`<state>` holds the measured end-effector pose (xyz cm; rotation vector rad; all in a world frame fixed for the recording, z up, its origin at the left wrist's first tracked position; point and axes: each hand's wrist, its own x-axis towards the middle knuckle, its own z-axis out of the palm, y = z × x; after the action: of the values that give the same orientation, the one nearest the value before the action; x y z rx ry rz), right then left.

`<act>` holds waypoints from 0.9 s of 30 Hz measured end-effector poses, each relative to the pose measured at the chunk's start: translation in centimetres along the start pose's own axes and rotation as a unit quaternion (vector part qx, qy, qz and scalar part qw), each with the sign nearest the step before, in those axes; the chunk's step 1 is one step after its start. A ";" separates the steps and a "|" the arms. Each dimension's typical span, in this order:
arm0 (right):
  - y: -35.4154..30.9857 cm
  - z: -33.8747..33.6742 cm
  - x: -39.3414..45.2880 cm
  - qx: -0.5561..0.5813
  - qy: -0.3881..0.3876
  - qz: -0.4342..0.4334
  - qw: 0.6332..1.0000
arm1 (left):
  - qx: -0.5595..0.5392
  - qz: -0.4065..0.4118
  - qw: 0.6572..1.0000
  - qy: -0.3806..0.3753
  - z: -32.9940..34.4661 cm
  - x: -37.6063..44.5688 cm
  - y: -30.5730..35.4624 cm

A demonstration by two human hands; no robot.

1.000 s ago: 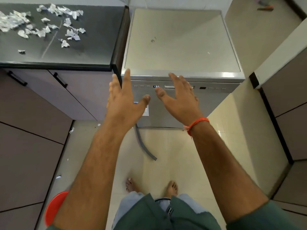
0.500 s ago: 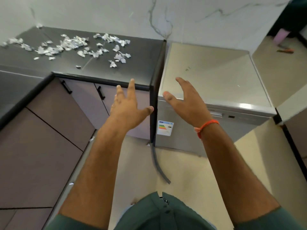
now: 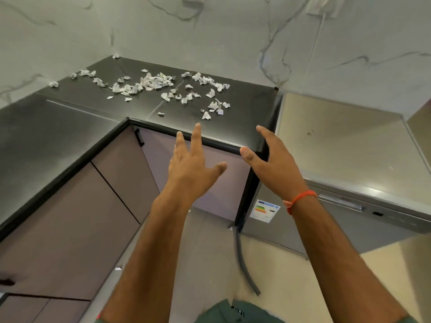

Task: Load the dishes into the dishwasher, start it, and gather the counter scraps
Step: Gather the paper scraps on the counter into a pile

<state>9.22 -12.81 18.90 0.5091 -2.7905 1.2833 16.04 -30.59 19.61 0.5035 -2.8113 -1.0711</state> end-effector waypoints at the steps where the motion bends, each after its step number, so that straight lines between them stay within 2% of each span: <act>1: -0.3 0.3 0.5 0.005 0.000 -0.003 1.000 | -0.007 0.004 1.000 0.009 -0.2 0.4 -0.3; 6: -1.2 2.1 4.3 0.038 0.008 -0.020 0.999 | -0.024 0.013 0.999 0.038 -1.0 3.3 -1.2; 16: -2.1 4.6 14.0 0.096 0.016 -0.048 0.994 | -0.002 -0.004 0.999 0.046 -2.5 12.6 -2.1; 27: -1.4 7.5 21.8 0.088 -0.019 -0.031 0.995 | 0.011 -0.031 0.999 0.003 -3.0 21.1 -4.2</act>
<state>-10.16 -25.39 18.48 0.6297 -2.6815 1.5290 -2.07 -42.43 18.41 0.5994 -2.8229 -1.0492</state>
